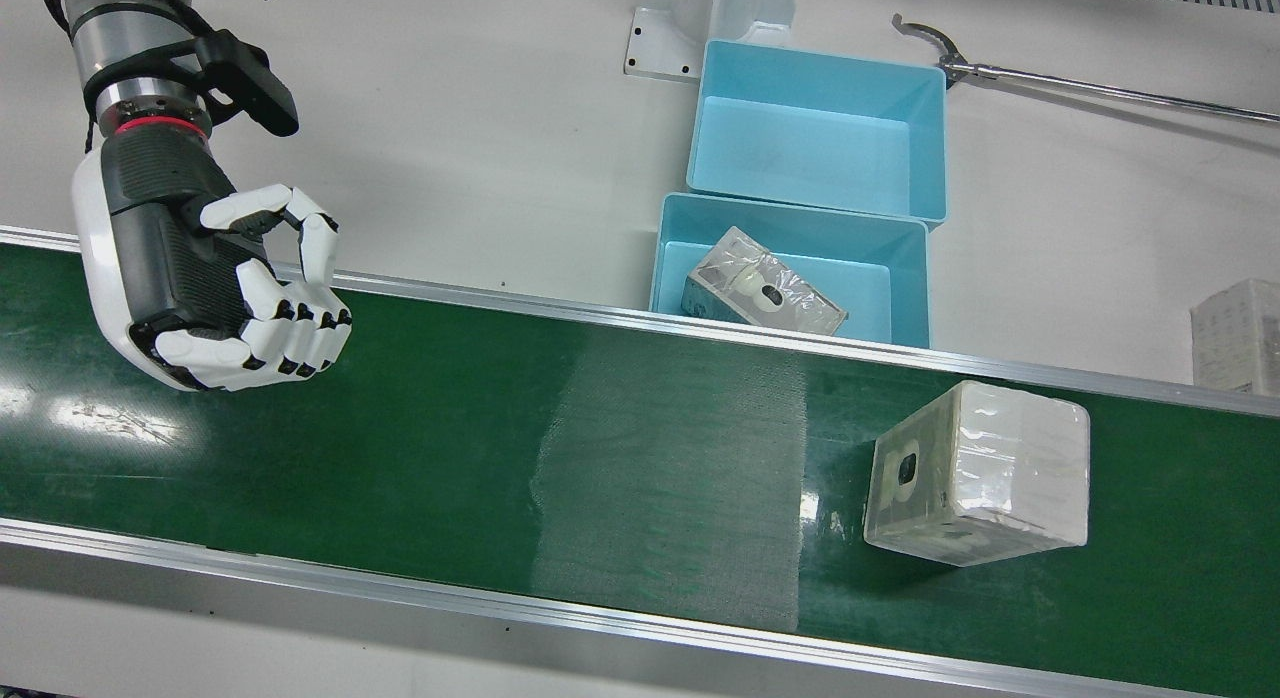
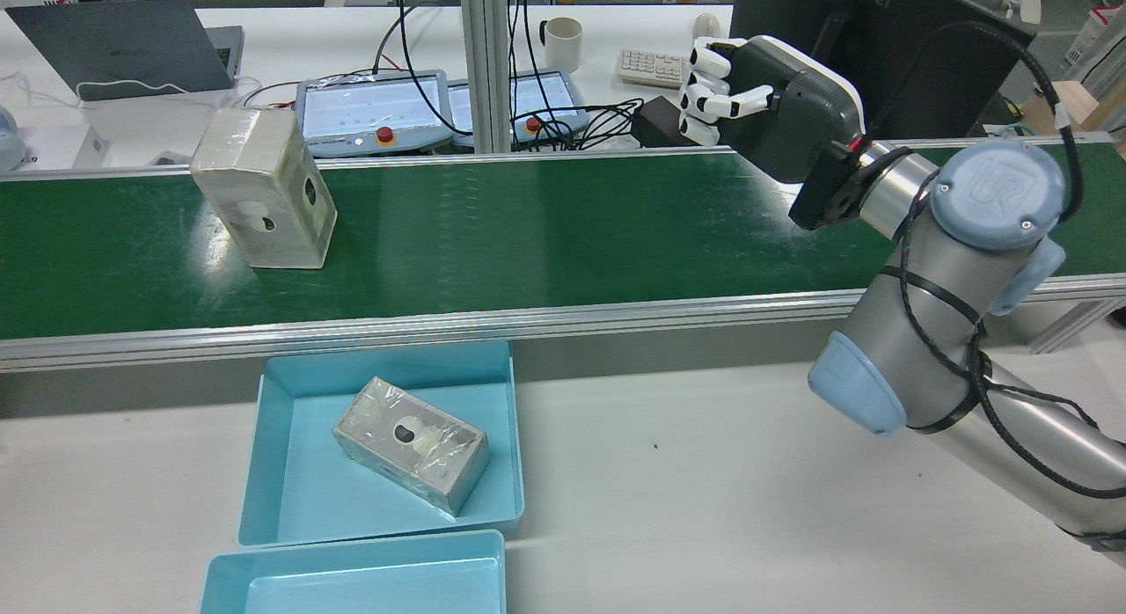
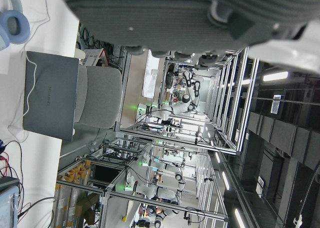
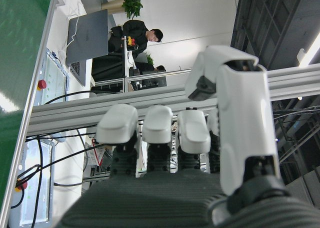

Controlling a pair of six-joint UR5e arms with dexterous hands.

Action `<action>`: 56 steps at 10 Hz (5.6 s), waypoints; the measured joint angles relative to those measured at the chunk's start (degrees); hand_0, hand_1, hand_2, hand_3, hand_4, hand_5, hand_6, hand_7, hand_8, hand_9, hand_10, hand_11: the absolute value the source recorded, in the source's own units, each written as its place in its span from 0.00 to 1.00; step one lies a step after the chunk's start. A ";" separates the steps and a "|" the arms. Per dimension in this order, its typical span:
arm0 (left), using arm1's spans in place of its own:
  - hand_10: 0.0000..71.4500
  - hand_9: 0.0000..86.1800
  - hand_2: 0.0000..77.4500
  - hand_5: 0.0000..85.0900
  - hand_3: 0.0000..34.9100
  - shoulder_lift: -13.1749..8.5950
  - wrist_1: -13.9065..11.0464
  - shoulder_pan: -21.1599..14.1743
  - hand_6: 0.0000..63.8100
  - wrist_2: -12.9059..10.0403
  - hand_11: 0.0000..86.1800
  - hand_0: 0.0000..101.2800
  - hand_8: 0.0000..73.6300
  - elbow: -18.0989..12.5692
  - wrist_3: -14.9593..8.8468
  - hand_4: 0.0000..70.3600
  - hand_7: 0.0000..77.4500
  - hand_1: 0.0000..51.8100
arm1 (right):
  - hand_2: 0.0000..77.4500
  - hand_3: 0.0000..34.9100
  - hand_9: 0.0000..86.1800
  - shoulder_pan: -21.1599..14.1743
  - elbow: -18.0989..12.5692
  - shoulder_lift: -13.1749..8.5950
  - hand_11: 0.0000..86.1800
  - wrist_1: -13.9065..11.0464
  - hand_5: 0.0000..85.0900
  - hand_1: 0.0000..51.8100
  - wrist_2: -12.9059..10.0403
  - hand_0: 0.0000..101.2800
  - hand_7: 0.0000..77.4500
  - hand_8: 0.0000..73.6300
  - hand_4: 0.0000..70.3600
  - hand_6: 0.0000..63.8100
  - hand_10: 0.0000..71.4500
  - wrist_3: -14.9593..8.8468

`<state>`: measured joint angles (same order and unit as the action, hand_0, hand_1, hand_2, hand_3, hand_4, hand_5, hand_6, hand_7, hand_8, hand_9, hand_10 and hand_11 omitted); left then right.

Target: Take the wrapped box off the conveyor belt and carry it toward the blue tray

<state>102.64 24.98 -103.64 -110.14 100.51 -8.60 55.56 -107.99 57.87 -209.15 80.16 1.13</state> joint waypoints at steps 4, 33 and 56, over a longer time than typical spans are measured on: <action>0.01 0.00 0.01 0.01 0.00 0.00 0.00 0.00 0.00 0.00 0.00 0.00 0.00 0.00 0.00 0.00 0.01 0.00 | 0.63 0.02 0.82 -0.44 4.22 -1.45 0.79 0.03 0.82 0.37 -0.88 0.55 0.90 0.79 0.67 0.97 0.76 -1.28; 0.01 0.00 0.01 0.01 0.00 0.00 0.00 0.00 0.00 0.00 0.00 0.00 0.00 0.00 0.00 0.00 0.01 0.00 | 0.21 0.41 0.07 -7.01 12.53 1.28 0.02 19.51 0.35 0.33 -4.94 0.49 0.30 0.00 0.15 0.07 0.00 -6.92; 0.00 0.00 0.01 0.01 0.00 0.00 0.00 0.00 0.00 0.00 0.00 0.00 0.00 0.00 0.00 0.00 0.00 0.00 | 0.26 0.67 0.07 -9.06 13.49 -0.01 0.02 17.87 0.35 0.35 -8.46 0.49 0.34 0.00 0.15 0.07 0.00 -7.72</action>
<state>102.64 24.98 -103.65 -110.14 100.50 -8.60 46.50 -94.50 57.87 -191.28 71.70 -6.59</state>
